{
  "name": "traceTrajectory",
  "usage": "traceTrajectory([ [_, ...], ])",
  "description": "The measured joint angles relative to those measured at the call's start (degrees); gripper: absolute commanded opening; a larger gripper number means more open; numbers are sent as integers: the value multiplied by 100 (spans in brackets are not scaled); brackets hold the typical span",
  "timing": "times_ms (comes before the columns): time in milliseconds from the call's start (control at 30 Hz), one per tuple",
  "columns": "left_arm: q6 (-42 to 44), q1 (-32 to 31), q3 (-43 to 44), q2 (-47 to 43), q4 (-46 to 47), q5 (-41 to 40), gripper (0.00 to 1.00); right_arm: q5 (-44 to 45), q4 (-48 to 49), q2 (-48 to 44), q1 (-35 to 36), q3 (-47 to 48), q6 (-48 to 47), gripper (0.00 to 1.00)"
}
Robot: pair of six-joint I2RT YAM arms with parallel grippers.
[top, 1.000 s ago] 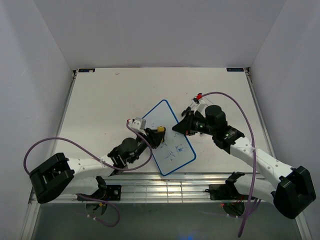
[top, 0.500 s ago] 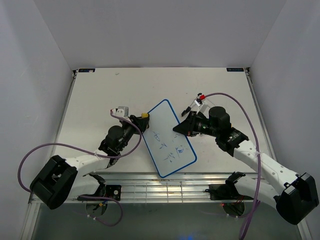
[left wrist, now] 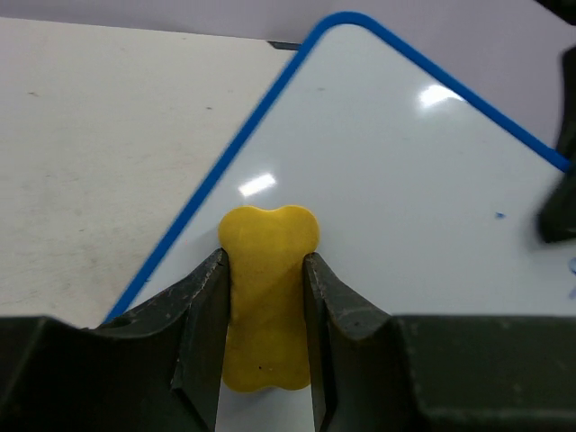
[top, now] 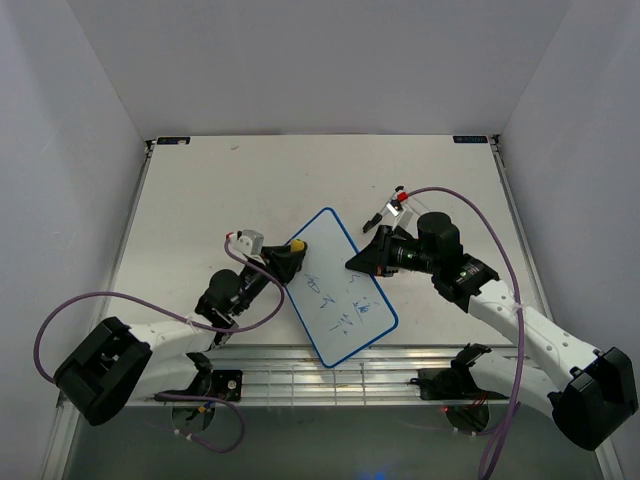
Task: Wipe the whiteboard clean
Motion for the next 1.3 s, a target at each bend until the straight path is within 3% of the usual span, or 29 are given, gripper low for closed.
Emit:
traceTrajectory([
  [400, 225, -2085, -61, 92, 629, -920, 0, -131, -240, 557, -120, 538, -127, 8],
  [533, 177, -2378, -179, 15, 713, -1134, 0, -219, -184, 647, -267, 710, -197, 8],
  [667, 72, -2245, -306, -361, 476, -1329, 0, -310, 63, 638, -363, 769, -234, 8],
  [867, -17, -1519, -289, -734, 118, -1233, 0, -367, 267, 494, -411, 767, -188, 8],
  [1300, 413, -955, 374, -380, -129, -1008, 0, -376, 273, 127, -612, 699, -42, 8],
])
